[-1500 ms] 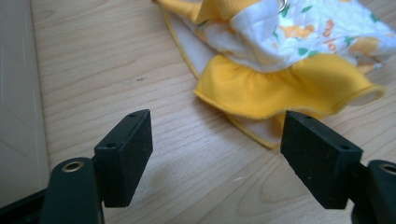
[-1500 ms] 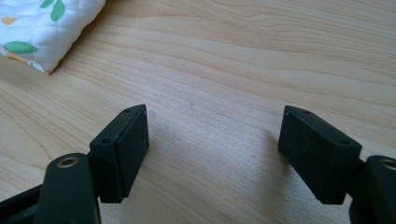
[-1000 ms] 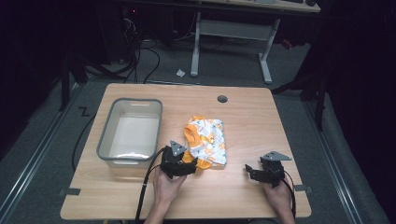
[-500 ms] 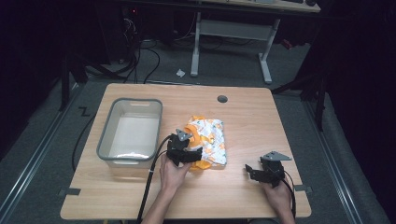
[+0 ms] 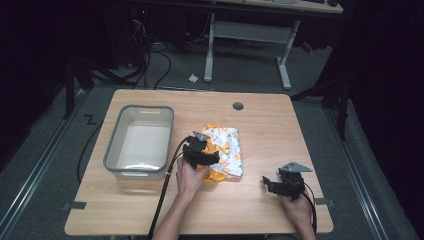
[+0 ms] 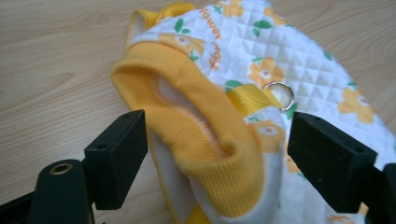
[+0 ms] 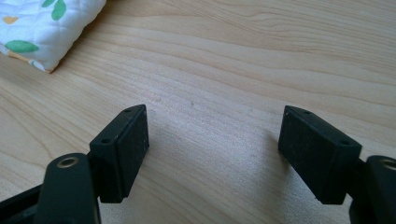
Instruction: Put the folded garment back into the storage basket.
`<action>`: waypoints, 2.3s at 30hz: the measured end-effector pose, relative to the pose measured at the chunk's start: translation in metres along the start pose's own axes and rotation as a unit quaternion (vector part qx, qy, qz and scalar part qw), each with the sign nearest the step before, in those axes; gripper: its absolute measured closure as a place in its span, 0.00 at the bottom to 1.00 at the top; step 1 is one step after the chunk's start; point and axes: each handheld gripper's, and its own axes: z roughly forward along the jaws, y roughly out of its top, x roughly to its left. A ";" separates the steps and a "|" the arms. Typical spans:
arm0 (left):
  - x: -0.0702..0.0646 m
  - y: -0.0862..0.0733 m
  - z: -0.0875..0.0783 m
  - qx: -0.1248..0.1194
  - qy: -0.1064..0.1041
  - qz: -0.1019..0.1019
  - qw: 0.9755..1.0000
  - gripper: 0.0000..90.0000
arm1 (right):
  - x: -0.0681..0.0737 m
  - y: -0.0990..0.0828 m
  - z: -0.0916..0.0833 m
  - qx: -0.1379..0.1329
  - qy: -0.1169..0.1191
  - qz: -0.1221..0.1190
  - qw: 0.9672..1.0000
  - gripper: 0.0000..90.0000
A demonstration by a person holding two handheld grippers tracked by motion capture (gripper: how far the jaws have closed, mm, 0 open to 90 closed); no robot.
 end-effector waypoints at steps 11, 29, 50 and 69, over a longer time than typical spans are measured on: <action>0.006 -0.009 0.019 0.037 0.017 -0.013 0.999 0.22 | 0.000 0.000 0.000 0.000 0.000 0.000 1.000 0.28; -0.006 -0.013 0.021 0.033 -0.003 0.039 0.999 0.64 | 0.000 0.000 0.000 0.000 0.000 0.000 1.000 0.28; -0.004 -0.009 0.017 0.026 -0.039 0.036 0.998 0.87 | 0.000 0.000 0.000 0.000 0.000 0.000 1.000 0.28; 0.002 0.003 -0.029 -0.039 -0.103 0.015 0.994 0.88 | 0.000 0.000 0.000 0.000 0.000 0.000 1.000 0.28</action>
